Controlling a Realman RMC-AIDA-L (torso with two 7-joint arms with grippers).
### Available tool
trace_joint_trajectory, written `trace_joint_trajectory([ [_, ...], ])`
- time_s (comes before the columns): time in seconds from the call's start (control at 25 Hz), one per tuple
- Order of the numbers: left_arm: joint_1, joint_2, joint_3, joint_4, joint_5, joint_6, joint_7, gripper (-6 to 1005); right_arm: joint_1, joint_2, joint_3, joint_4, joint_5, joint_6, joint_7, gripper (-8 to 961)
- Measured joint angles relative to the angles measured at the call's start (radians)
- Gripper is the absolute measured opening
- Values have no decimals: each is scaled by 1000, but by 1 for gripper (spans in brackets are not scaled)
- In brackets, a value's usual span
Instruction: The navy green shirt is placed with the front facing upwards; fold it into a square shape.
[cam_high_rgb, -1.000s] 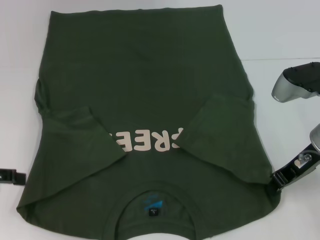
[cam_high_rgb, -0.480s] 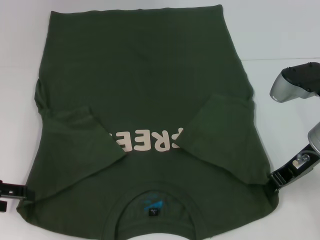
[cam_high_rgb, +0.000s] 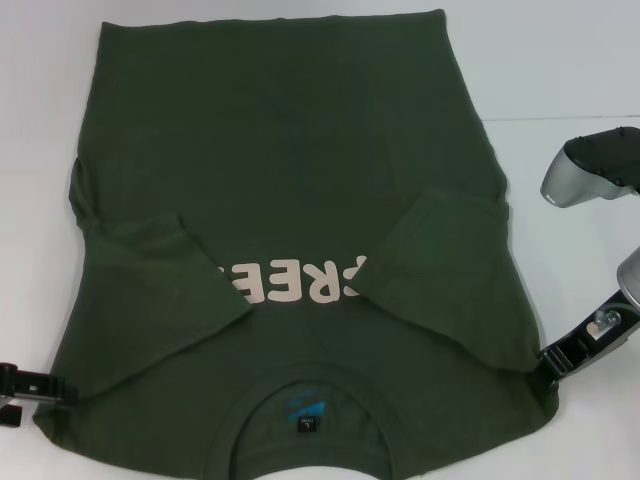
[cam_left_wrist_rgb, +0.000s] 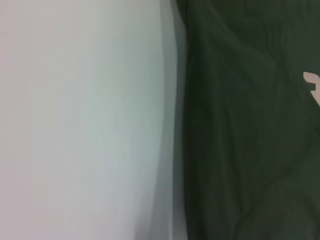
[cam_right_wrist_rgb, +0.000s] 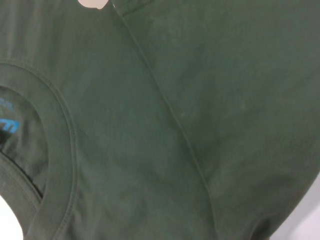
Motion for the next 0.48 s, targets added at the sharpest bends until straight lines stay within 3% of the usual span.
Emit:
trace_joint_trajectory([
  [0.48,-10,1,19,-29,7,-11,-6,878,6,0,1,2,-1,0,-13,42],
])
